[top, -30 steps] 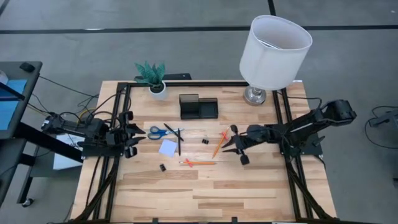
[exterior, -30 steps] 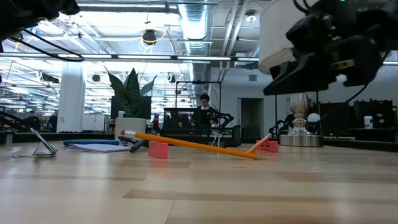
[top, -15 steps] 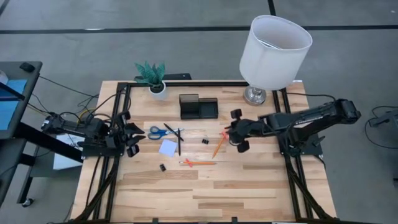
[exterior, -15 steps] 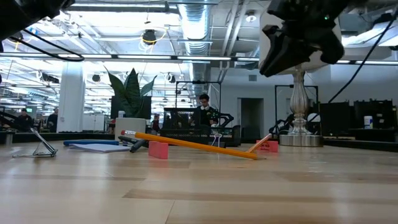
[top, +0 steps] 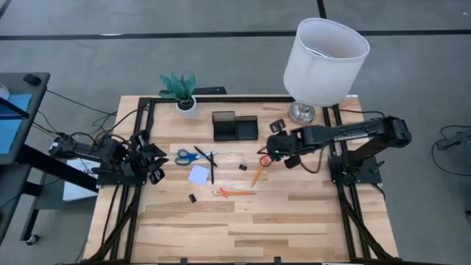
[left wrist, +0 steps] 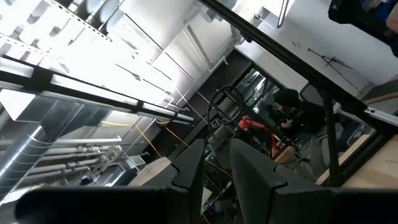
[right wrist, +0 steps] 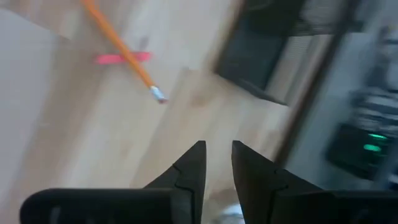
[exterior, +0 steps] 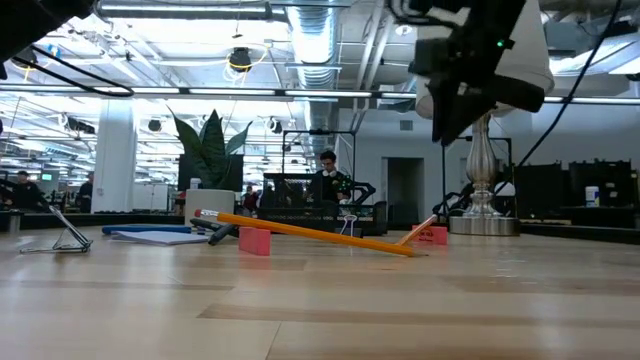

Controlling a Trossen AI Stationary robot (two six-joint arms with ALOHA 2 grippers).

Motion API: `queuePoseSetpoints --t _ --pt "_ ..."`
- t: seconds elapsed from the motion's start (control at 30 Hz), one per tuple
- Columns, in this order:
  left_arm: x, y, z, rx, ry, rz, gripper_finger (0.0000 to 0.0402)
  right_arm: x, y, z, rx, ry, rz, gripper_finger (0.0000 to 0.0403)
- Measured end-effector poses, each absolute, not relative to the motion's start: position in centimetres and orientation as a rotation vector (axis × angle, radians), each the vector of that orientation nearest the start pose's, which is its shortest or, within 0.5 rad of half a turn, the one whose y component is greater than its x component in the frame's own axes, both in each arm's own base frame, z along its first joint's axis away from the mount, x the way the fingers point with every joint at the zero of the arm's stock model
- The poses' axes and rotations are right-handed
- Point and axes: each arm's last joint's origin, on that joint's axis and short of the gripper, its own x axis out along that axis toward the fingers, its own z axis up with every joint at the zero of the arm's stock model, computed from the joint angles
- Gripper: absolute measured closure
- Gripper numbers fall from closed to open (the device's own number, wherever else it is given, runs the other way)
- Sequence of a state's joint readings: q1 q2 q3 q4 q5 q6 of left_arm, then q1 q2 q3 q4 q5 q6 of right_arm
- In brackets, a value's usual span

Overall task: Pick and place office supplies into organizer
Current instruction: Put the top yellow pencil into the desk organizer

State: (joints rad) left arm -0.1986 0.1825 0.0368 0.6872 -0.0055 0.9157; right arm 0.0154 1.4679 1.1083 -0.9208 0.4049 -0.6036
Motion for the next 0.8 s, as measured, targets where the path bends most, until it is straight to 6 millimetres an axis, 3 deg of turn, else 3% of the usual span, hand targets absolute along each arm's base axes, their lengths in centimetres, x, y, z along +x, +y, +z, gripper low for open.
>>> queuePoseSetpoints --t 0.17,0.47,0.8 --pt "9.3 -1.8 22.5 0.808 -0.583 0.066 0.0331 28.2 -1.1 22.9 -0.675 1.435 0.201 0.0337" --pt "9.3 -1.8 22.5 0.797 -0.576 0.063 0.0331 29.8 -0.7 20.2 -0.683 1.605 0.272 0.0337" --pt "9.3 -1.8 22.4 0.794 -0.568 0.072 0.0331 30.9 0.8 20.5 -0.795 1.584 0.249 0.0337"
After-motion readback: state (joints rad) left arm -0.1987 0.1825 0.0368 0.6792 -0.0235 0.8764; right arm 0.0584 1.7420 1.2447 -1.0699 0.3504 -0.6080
